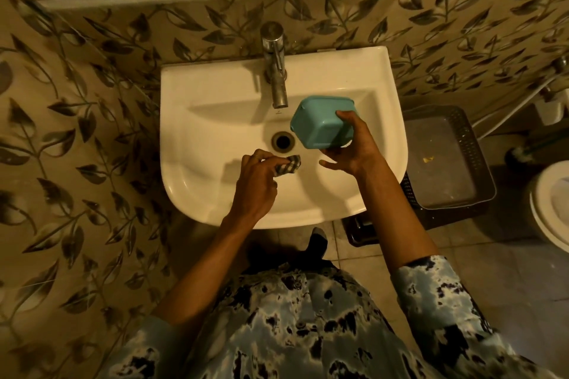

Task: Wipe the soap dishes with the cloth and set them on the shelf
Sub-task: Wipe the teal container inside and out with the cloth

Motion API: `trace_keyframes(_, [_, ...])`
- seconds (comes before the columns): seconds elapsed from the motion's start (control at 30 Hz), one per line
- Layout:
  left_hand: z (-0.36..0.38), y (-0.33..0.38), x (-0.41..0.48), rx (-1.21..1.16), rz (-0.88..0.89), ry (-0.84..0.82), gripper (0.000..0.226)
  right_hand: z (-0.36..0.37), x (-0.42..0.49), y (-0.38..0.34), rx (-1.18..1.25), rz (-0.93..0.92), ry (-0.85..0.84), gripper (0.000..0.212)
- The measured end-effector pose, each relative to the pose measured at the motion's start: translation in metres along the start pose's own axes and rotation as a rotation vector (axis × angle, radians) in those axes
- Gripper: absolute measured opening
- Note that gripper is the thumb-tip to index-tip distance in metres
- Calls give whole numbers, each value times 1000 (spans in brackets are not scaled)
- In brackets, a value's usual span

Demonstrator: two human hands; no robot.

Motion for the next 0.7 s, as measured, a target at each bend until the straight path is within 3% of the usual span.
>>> trace_keyframes(0.3, [-1,-24,10,-250,-106,60,47,3,0,2,26,-71,-31,49])
trace_keyframes(0.53, [-19,-31,17,-357,-172,115,30,-7,-3,-16,-183,-143,-10,81])
trace_keyframes(0.7, [-35,-24,25,-435,-177,147,18,-20,-3,-28,-169,-163,38,82])
Point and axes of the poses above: each hand's wrist, its own x-axis towards the middle knuckle, its own z-axis out of the palm, y = z × x, the point moved 10 cm from there along x, towards the middle knuckle, and after that the axes turned 4 degrees about -y, right-handed, at the moved point
